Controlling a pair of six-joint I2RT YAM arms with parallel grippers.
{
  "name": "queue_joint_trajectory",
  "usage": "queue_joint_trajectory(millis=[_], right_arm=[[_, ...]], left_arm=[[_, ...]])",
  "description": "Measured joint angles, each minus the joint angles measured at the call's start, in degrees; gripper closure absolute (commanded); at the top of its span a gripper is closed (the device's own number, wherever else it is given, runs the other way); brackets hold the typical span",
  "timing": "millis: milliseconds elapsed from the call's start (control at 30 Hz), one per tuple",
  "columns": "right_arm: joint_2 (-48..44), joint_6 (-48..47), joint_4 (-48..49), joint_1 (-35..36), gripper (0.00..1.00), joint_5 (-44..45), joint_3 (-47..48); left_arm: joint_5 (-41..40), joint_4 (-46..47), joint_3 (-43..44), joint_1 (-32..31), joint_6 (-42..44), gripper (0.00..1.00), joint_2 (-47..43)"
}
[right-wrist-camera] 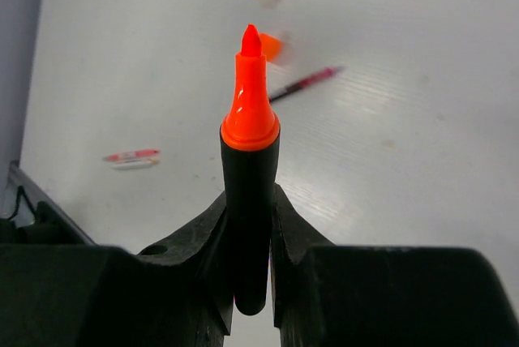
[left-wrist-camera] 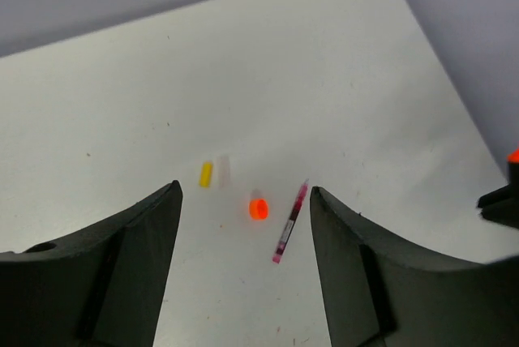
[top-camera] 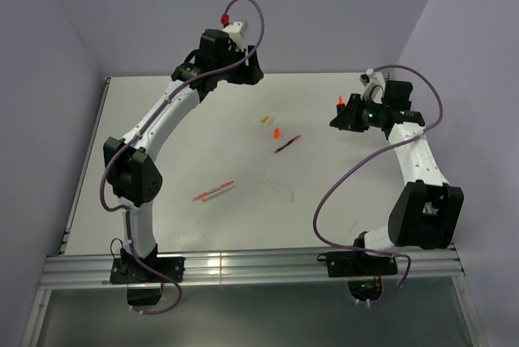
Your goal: Insert the pens into the pen caps
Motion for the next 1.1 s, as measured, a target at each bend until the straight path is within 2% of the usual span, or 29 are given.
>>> queue_joint_trajectory(millis=[100,267,533,600,967,1100], right_arm=[[-2.34,-3.34,-3.65,-3.08,1.0,2.75,-1.51],[-4.66,-6.82,-7.5,-3.61,1.0,4.81,-1.81],[-2.8,-8.11,-10.29,-3.61,1.0,4.35,-1.81],[-1.92,-8.13,-10.73,-3.61,1.0,4.22,-1.81],[-0.83,-8.15,-11.39,-3.61,1.0,2.6,-1.81],[-0.04,-8.13,-11.39,-3.61,1.0,1.64,-1.75]], left_arm=[[0.44,0.28,-2.99,-0.9,1.66,0.32,0.74],[2.8,0.35,-3.3,-3.04,4.57,0.27,6.82],[2.95,-3.67,3.58,-5.68,9.46,0.39,20.72],[2.86,-4.79,3.56,-6.19,9.88,0.42,21.73],[2.82,-3.93,0.98,-8.57,9.99,0.46,22.58],[1.14,-3.13,0.76,-9.38,9.64,0.51,23.52]])
